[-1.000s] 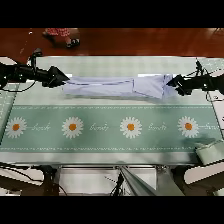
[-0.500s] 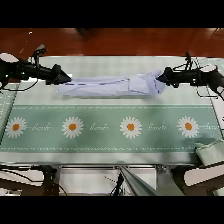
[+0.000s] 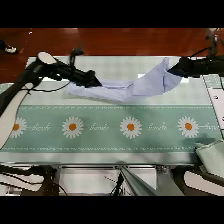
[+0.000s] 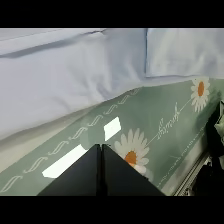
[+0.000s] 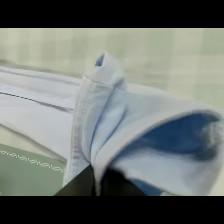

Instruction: Fold the shirts.

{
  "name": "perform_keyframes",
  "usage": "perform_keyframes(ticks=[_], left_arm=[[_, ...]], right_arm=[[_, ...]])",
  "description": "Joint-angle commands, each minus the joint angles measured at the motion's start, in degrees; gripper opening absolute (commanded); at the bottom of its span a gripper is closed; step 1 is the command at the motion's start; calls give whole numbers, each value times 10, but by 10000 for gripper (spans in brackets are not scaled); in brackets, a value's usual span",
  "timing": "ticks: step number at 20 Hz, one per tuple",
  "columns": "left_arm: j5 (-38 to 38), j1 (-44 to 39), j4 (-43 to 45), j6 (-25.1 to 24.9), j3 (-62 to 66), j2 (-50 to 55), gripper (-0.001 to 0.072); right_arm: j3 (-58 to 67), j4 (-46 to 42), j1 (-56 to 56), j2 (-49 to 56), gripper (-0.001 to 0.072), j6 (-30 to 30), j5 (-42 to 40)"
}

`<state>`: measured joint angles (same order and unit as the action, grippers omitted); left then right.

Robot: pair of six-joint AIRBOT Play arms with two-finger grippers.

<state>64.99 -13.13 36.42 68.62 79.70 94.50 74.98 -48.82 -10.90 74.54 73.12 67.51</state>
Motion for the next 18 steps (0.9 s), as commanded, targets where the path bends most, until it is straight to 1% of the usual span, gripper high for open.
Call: perform_keyframes(ticks=[1,3,6,10,13,15,16,18], left_arm=[[-85,-89,-1,36,0,17,18],[-115,-130,-16,52,0,32,18],[-140,-185,-73,52,0,63,18],[-194,-242,-112,52,0,95,18],[-226,-273,-185,51,0,120,18],[-236,-295,-230,31,0,137,18],[-237,-298,-239,23,0,141,18],[-232,-285,-240,23,0,140,18]], right_arm=[[1,-30,1,-70,21,30,36],[1,-30,1,-100,21,37,55],[1,-30,1,-143,21,54,82],[1,-30,0,-206,21,83,131],[1,-30,0,-242,21,98,163],[1,-37,0,-259,21,105,165],[1,-49,0,-264,21,107,165],[1,-71,0,-265,21,107,164]])
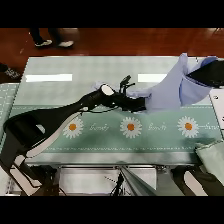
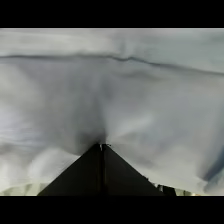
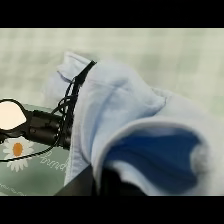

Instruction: Fold the shirts.

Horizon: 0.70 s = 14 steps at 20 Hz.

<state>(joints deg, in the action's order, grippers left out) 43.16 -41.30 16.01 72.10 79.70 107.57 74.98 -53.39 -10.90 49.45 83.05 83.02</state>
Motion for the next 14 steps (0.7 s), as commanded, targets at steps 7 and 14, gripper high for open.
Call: perform_keyframes(ticks=[7,14], left_arm=[[20,165,71,-48,0,-147,15],[94,379,117,-48,0,-377,15]], right_arm=[[0,-67,6,28,20,-29,-64],[0,-94,195,170,20,-3,-238]])
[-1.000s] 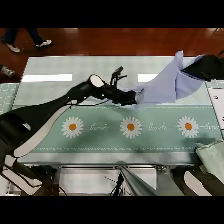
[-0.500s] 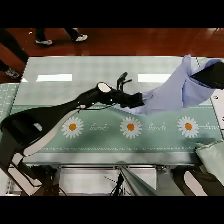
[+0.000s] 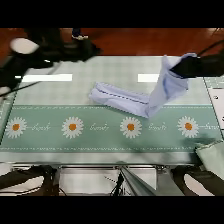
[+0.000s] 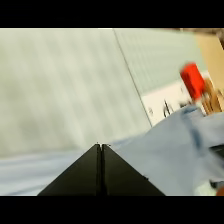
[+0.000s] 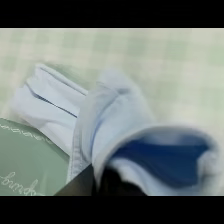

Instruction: Fold the shirts.

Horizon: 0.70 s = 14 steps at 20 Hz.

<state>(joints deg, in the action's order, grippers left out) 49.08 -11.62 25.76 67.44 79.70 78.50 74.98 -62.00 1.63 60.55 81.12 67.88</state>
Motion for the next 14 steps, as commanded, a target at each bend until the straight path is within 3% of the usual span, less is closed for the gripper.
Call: perform_keyframes(ticks=[1,6,10,14], left_arm=[[48,113,23,-1,0,-116,16],[150,220,78,17,0,-230,17],[231,234,102,18,0,-279,16],[242,234,103,29,-18,-299,17]], right_arm=[[0,-7,93,84,20,22,-108],[0,5,195,210,20,55,-196],[0,12,254,274,21,99,-296],[0,88,297,311,21,102,-371]])
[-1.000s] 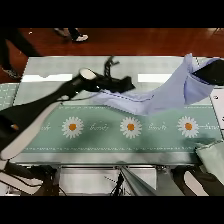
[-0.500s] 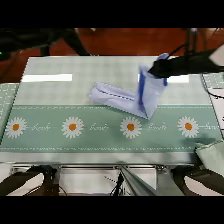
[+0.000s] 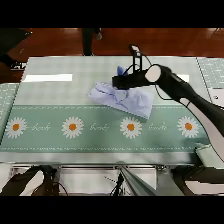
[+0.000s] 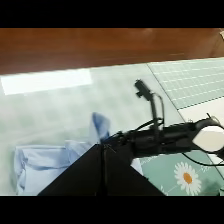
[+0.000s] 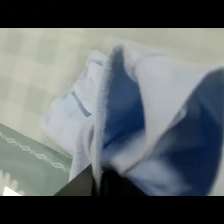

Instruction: Fold the shirts.

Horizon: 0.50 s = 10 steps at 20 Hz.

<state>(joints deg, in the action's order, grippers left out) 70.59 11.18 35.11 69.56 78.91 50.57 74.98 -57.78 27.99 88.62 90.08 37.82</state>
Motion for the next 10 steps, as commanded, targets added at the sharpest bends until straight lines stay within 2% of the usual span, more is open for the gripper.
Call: perform_keyframes(ticks=[1,2,3,5,7,10], left_arm=[[27,6,9,8,-18,-20,17],[26,6,9,8,-26,-20,17],[26,6,9,8,-36,-20,17],[30,6,9,8,-61,-20,17],[31,6,9,8,-87,-20,17],[30,6,10,7,-125,-19,17]], right_arm=[[0,55,42,34,21,12,-88],[1,65,51,35,22,12,-107],[1,77,57,35,77,12,-124],[1,115,61,32,361,5,-143],[1,126,58,15,439,-27,-141],[1,79,26,-40,444,-78,-86]])
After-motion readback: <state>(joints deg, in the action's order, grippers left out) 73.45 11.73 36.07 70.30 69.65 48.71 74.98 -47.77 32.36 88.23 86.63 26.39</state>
